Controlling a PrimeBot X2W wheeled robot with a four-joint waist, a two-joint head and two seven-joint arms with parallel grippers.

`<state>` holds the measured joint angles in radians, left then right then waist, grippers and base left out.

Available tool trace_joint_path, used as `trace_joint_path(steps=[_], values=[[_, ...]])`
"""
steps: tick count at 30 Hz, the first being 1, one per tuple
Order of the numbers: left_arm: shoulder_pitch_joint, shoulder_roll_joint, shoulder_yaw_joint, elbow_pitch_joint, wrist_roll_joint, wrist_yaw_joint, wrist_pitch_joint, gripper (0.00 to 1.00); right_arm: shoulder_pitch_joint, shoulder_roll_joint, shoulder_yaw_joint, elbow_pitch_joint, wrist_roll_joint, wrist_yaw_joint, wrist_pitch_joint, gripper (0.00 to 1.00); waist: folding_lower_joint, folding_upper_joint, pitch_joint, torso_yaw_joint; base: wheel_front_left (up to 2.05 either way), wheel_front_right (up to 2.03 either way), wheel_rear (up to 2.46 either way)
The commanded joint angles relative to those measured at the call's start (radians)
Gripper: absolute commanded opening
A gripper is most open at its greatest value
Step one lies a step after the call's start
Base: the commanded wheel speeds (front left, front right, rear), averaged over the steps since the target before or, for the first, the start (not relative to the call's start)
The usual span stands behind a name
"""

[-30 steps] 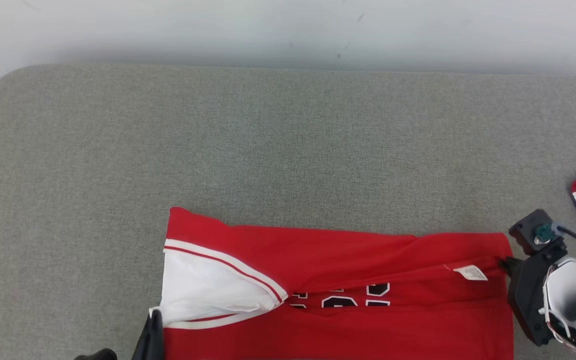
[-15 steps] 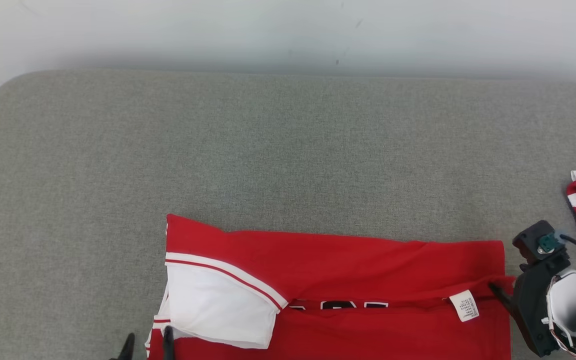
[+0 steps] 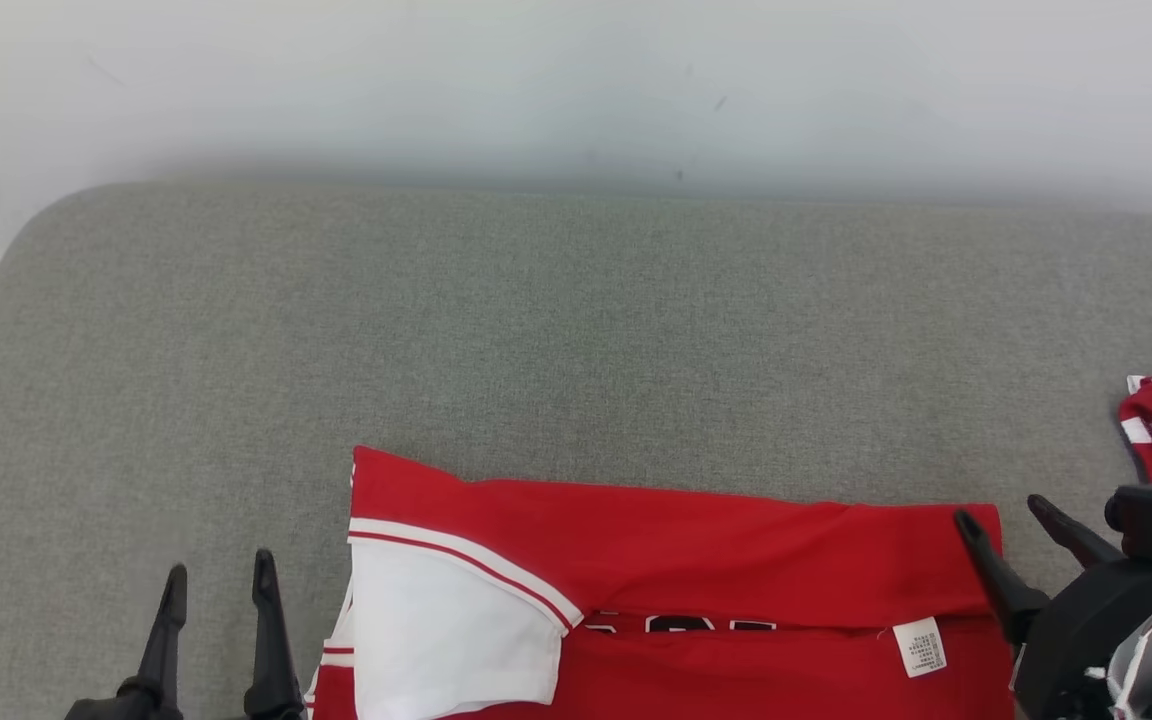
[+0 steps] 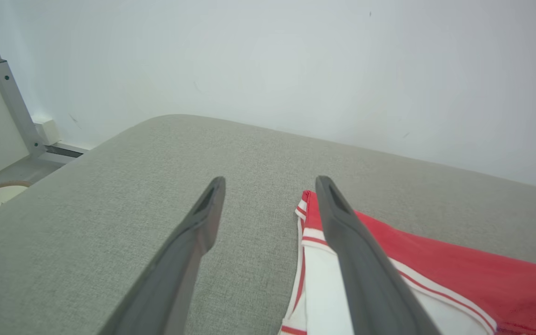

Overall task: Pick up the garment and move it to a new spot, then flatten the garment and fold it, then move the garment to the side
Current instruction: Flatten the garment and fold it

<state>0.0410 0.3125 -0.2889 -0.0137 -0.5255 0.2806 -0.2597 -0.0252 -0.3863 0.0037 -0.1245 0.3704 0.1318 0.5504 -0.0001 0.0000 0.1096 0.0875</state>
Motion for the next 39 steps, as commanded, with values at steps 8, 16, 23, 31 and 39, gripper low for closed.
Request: trace_joint_path(steps=[8,16,23,31,39], values=[[0.021,-0.088,0.103,-0.095,0.121,-0.118,-0.005,1.00,0.050,0.242,-0.073,0.037,-0.051,-0.002,-0.241,1.00,0.0001,0.0000,-0.033,-0.016,0.00,0.00,0.00],[0.048,-0.159,0.196,-0.107,0.184,-0.253,-0.005,1.00,0.012,0.335,-0.148,0.202,-0.112,-0.002,-0.403,1.00,0.0001,0.0000,-0.049,-0.047,0.00,0.00,0.00],[0.064,-0.199,0.228,-0.066,0.219,-0.312,-0.005,1.00,-0.022,0.336,-0.186,0.316,-0.129,-0.002,-0.368,1.00,0.0001,0.0000,-0.054,-0.053,0.00,0.00,0.00],[0.049,-0.230,0.243,-0.034,0.244,-0.344,-0.006,1.00,-0.044,0.337,-0.214,0.368,-0.137,-0.002,-0.285,1.00,0.0001,0.0000,-0.050,-0.043,0.00,0.00,0.00],[0.038,-0.245,0.251,-0.008,0.253,-0.362,-0.006,1.00,-0.053,0.335,-0.240,0.411,-0.162,-0.002,-0.186,1.00,0.0001,0.0000,-0.034,-0.033,0.00,0.00,0.00]])
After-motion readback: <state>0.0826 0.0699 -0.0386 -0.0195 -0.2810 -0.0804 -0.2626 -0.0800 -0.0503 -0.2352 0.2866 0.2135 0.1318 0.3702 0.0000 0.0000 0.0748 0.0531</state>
